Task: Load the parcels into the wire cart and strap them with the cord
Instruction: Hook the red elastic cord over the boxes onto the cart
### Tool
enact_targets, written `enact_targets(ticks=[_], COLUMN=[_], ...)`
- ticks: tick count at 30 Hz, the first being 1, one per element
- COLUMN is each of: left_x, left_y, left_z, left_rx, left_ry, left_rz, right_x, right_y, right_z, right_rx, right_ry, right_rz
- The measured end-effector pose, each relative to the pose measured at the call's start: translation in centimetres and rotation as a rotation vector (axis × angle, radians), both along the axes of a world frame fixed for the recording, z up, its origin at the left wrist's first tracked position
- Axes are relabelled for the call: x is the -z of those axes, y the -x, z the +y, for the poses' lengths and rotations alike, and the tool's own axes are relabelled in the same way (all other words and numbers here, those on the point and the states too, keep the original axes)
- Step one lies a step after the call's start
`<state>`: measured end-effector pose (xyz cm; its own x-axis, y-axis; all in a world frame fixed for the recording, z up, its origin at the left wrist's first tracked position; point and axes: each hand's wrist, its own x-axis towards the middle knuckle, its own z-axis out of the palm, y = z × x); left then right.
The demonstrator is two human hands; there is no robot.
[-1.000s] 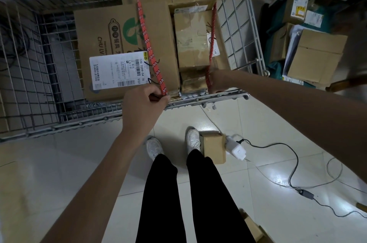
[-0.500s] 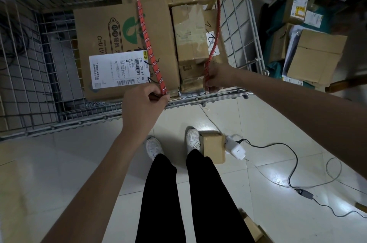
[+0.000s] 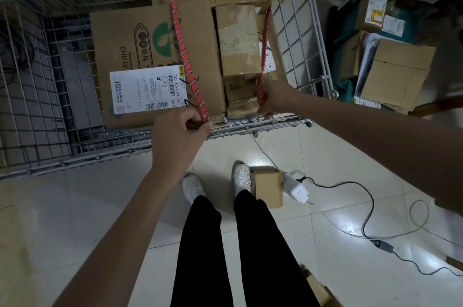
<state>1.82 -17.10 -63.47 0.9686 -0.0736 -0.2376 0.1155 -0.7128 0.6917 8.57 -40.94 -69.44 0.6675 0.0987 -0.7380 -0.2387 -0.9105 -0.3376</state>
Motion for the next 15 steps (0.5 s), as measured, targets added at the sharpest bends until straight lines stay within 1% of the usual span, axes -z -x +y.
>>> enact_targets(ticks=[3, 7, 11, 13, 15], left_x=[0.0, -0.2, -0.8, -0.7, -0.3], left_y=[-0.1, -0.4, -1.2, -1.4, -1.3], left_z=[0.0, 0.0, -0.3, -0.3, 0.0], left_rx=[-0.003, 0.001, 0.103, 0.149, 0.13], left_ry=[0.008, 0.044, 0.061, 0.071, 0.117], left_rz=[0.015, 0.028, -0.012, -0.029, -0.03], right_x=[-0.4, 0.0, 0.1, 0.2, 0.5], right_y=[0.0, -0.2, -0.1, -0.1, -0.6], right_z=[-0.3, -0.9, -0.8, -0.4, -0.1], right_rx=[-0.135, -0.173, -0.233, -0.307, -0.418], right_ry=[0.099, 0.158, 0.129, 0.1, 0.053], right_rz=[0.0, 0.003, -0.003, -0.025, -0.036])
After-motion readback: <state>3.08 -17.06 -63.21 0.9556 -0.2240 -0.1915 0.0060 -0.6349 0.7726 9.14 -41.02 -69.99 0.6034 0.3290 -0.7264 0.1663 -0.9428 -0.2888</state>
